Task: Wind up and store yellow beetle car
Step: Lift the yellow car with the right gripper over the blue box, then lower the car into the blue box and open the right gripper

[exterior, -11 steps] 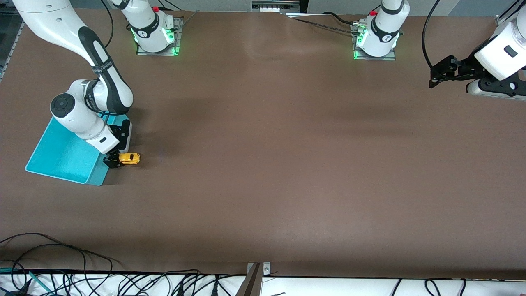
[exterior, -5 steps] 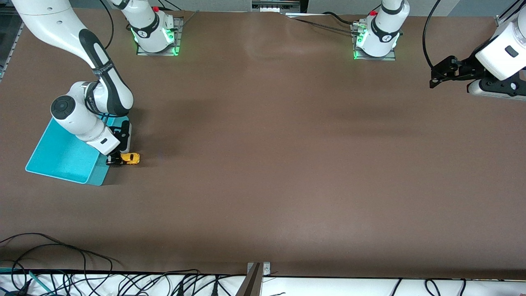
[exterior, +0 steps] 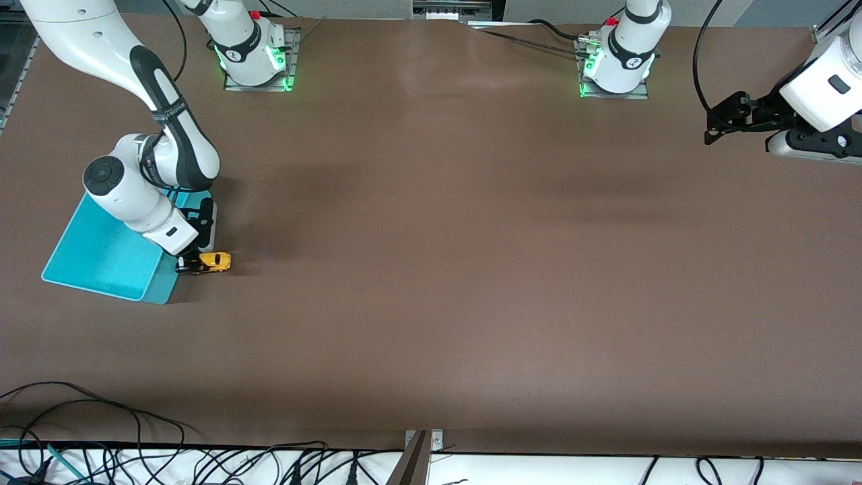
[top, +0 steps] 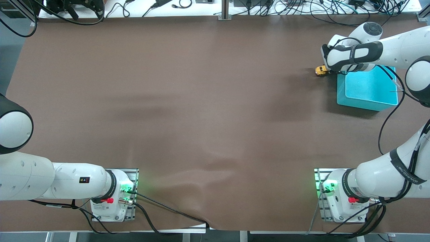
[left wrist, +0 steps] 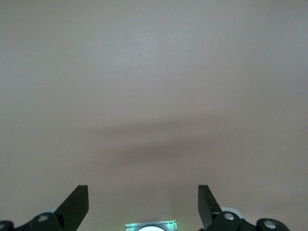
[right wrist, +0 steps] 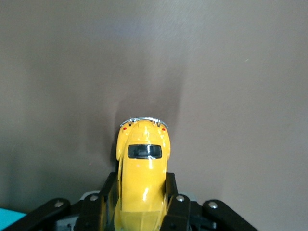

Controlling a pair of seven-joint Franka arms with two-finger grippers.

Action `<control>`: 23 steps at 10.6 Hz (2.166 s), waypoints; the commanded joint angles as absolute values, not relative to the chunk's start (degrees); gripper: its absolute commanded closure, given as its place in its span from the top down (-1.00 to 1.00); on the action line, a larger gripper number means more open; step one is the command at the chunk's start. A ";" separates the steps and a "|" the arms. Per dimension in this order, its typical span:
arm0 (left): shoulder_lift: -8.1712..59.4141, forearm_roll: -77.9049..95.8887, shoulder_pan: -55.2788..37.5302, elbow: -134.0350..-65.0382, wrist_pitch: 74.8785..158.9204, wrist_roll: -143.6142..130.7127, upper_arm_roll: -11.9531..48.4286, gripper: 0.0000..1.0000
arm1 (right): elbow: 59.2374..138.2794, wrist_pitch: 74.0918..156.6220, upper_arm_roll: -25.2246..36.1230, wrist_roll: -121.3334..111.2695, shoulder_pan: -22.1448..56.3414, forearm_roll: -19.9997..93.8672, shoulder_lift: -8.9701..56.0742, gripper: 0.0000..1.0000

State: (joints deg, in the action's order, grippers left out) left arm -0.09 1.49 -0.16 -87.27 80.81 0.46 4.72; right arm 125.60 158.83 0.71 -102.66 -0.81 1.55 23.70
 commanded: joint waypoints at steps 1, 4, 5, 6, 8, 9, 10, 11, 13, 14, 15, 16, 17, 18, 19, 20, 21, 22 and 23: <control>0.70 1.05 -0.09 -85.61 79.63 0.09 4.66 1.00 | 125.77 153.13 -0.70 -104.15 -1.49 2.20 18.91 -1.00; 0.79 1.05 -0.18 -85.69 79.63 0.09 4.83 1.00 | 125.77 147.24 -1.32 -103.97 -1.49 2.37 14.87 -1.00; 0.88 1.05 -0.18 -85.61 79.63 0.00 4.83 1.00 | 125.77 145.22 -1.32 -103.97 -1.49 2.29 13.37 -1.00; 0.88 1.05 -0.18 -85.61 79.72 0.09 4.83 1.00 | 125.68 143.19 -1.32 -103.97 -1.49 2.29 11.88 -1.00; 0.88 1.05 -0.18 -85.61 79.72 0.00 4.75 1.00 | 125.60 139.76 -1.32 -104.41 -2.02 2.20 9.33 -1.00; 0.88 1.05 -0.18 -85.61 79.72 0.00 4.75 1.00 | 125.25 137.74 -1.23 -105.37 -2.37 2.20 7.92 -1.00; 0.88 1.05 -0.18 -85.61 79.72 0.00 4.75 1.00 | 124.98 135.55 -1.23 -107.03 -2.90 1.85 6.52 -1.00; 0.88 1.05 -0.09 -85.61 79.72 0.09 4.66 1.00 | 124.72 134.31 -1.23 -110.18 -4.29 1.67 5.72 -1.00; 0.88 1.05 -0.18 -85.61 79.72 0.00 4.83 1.00 | 124.63 132.45 -1.23 -118.87 -7.63 1.76 5.45 -1.00; 0.88 1.05 -0.18 -85.61 79.80 0.00 4.83 1.00 | 124.80 132.36 -1.23 -123.35 -9.56 1.76 5.36 -1.00; 0.97 1.05 -0.18 -85.61 79.89 0.00 4.83 1.00 | 125.07 132.19 -1.23 -127.57 -10.97 1.67 5.36 -1.00; 0.97 1.05 -0.18 -85.61 79.89 0.00 4.83 1.00 | 125.07 131.14 -1.23 -131.62 -12.64 1.67 5.45 -1.00; 0.97 1.05 -0.18 -85.61 79.89 0.00 4.83 1.00 | 124.98 131.05 -1.32 -134.88 -15.01 1.50 6.15 -1.00; 0.97 1.05 -0.09 -85.61 79.98 0.09 4.75 1.00 | 124.81 131.31 -1.41 -138.13 -17.20 1.41 7.81 -1.00; 0.97 1.14 -0.09 -85.61 79.98 0.00 4.57 1.00 | 124.98 131.57 -1.67 -139.64 -19.05 1.23 9.04 -1.00; 0.97 1.14 0.09 -85.61 79.98 0.00 4.57 1.00 | 125.42 131.57 -1.76 -140.01 -20.99 -0.16 10.01 -1.00; 0.97 1.23 0.09 -85.61 79.98 0.00 4.57 1.00 | 127.25 132.18 -1.93 -142.01 -22.83 -0.44 9.93 -1.00; 0.97 1.23 0.00 -85.61 79.98 0.00 4.57 1.00 | 129.61 132.71 -1.93 -144.47 -23.81 -0.35 8.80 -1.00; 0.97 1.23 -0.09 -85.61 79.98 -0.09 4.66 1.00 | 131.73 132.80 -1.93 -146.15 -25.12 -0.35 7.31 -1.00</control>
